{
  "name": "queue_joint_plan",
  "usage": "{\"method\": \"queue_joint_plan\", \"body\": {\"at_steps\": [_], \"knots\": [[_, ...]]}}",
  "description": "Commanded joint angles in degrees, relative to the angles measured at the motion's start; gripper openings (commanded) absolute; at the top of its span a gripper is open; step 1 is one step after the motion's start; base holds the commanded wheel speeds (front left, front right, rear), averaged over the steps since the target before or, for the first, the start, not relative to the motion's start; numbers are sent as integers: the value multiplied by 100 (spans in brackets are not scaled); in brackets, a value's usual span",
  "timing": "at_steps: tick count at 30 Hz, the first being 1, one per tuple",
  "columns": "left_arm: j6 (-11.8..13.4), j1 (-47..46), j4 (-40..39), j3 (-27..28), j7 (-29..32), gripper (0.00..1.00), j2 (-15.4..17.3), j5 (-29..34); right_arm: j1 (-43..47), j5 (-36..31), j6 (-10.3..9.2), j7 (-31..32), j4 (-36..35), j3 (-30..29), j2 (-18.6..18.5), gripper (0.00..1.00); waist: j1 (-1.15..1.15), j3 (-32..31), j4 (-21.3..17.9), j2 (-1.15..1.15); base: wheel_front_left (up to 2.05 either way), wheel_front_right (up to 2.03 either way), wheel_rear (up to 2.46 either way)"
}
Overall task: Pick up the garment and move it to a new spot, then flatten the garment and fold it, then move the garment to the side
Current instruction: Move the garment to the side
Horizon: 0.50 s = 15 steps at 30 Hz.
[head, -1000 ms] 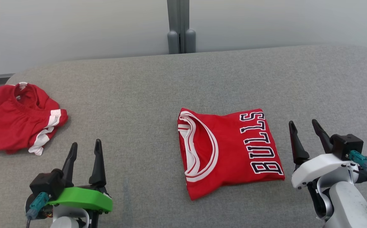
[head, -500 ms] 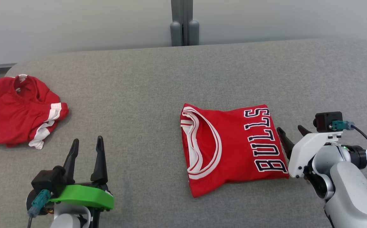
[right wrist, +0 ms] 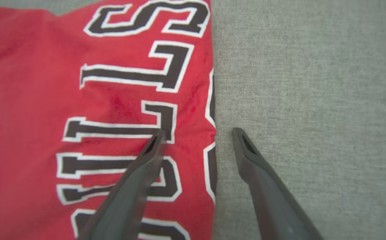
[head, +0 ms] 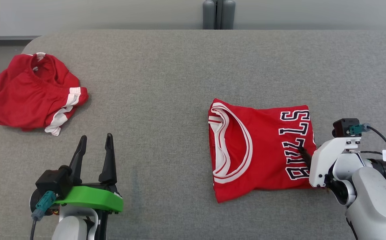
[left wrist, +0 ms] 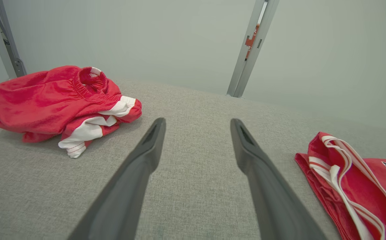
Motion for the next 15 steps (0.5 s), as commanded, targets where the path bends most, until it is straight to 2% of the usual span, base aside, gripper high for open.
{"method": "queue_joint_plan", "body": {"at_steps": [1,4,5,6,8,9,15], "knots": [[-16,-125,-18,-21,0,100,22,-35,-47,40,2,15,68,33,-19,100,0,141,145,0,0,0,0],[-16,-146,-11,-51,0,100,14,-44,-23,99,4,211,201,163,7,100,0,177,207,0,0,0,0],[-16,-155,-2,-61,0,100,7,-52,24,120,4,357,260,270,13,24,0,183,230,0,0,0,0],[-16,-158,0,-61,0,100,7,-59,30,110,4,384,255,318,-10,0,0,186,237,0,0,0,0],[-16,-167,10,-57,0,100,2,-65,27,71,3,413,204,413,-116,0,0,181,236,0,0,0,0],[-16,-130,-9,-28,0,100,-1,-38,-104,-36,-7,377,43,522,-398,0,0,159,162,0,0,0,0],[-16,-115,-165,49,1,100,14,22,-579,-139,-6,403,-292,777,-707,0,0,302,-125,0,0,0,0]]}}
